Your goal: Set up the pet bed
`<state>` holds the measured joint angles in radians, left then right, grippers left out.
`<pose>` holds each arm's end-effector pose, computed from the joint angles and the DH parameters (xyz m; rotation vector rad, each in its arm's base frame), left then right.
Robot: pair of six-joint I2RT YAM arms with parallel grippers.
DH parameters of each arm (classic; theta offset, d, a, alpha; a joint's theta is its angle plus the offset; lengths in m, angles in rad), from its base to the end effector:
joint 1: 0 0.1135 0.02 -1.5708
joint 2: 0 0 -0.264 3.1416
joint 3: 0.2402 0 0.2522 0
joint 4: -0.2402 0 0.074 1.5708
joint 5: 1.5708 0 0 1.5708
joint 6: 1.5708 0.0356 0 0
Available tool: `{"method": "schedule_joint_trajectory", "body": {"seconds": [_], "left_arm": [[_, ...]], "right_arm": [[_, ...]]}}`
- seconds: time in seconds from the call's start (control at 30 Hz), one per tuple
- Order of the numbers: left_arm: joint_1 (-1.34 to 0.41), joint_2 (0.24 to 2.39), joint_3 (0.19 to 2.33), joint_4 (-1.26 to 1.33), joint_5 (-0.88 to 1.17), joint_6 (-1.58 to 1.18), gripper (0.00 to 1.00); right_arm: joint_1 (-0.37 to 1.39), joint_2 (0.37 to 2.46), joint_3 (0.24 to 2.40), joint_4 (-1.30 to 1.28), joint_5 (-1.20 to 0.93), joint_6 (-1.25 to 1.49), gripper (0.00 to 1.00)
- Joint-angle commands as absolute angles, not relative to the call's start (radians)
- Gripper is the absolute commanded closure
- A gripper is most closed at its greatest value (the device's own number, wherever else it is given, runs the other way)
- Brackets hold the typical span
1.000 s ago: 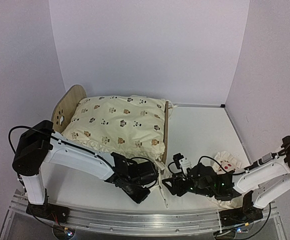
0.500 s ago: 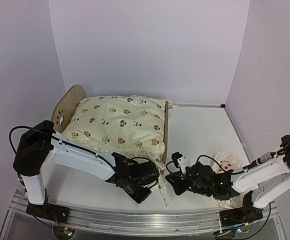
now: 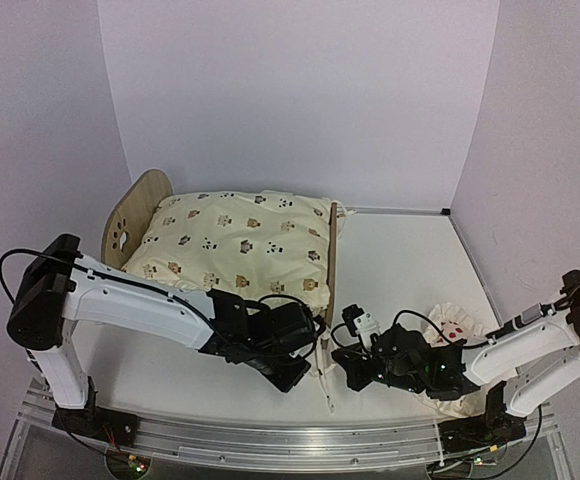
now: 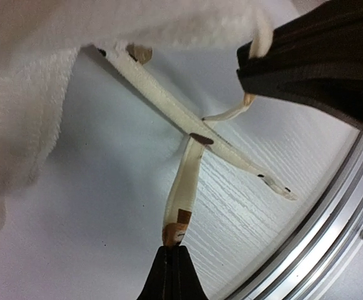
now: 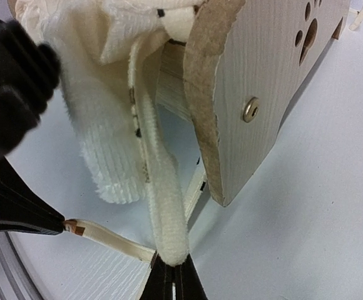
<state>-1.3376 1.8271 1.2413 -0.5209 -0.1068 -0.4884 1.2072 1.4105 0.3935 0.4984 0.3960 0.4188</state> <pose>0.0899 -0.3622 0.1856 1.0988 2.5145 -0.4234 0.1019 0.2293 0.1444 -0.5765 2.0186 0.5920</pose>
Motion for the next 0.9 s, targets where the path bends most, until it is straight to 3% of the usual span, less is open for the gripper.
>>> {"method": "schedule_joint_trajectory", "body": {"seconds": [0.0,0.57,0.63,0.77,0.87], "left_arm": [[-1.329,1.779,1.303,-0.443,-0.150,-0.460,1.00],[-1.266,1.928,1.357,-0.261,-0.078,-0.408,1.00],[-1.263,1.938,1.351,-0.245,-0.073,-0.407,1.00],[-1.261,1.942,1.323,-0.203,-0.068,-0.405,1.00],[-1.261,1.944,1.305,-0.182,-0.066,-0.402,1.00]], "right_arm": [[1.213,1.385,0.417,0.506,0.383,0.401,1.00],[1.212,1.364,0.398,0.505,0.371,0.365,1.00],[1.212,1.362,0.396,0.504,0.374,0.363,0.94],[1.212,1.324,0.388,0.461,0.382,0.347,0.74],[1.212,1.249,0.382,0.382,0.432,0.340,0.65]]}}
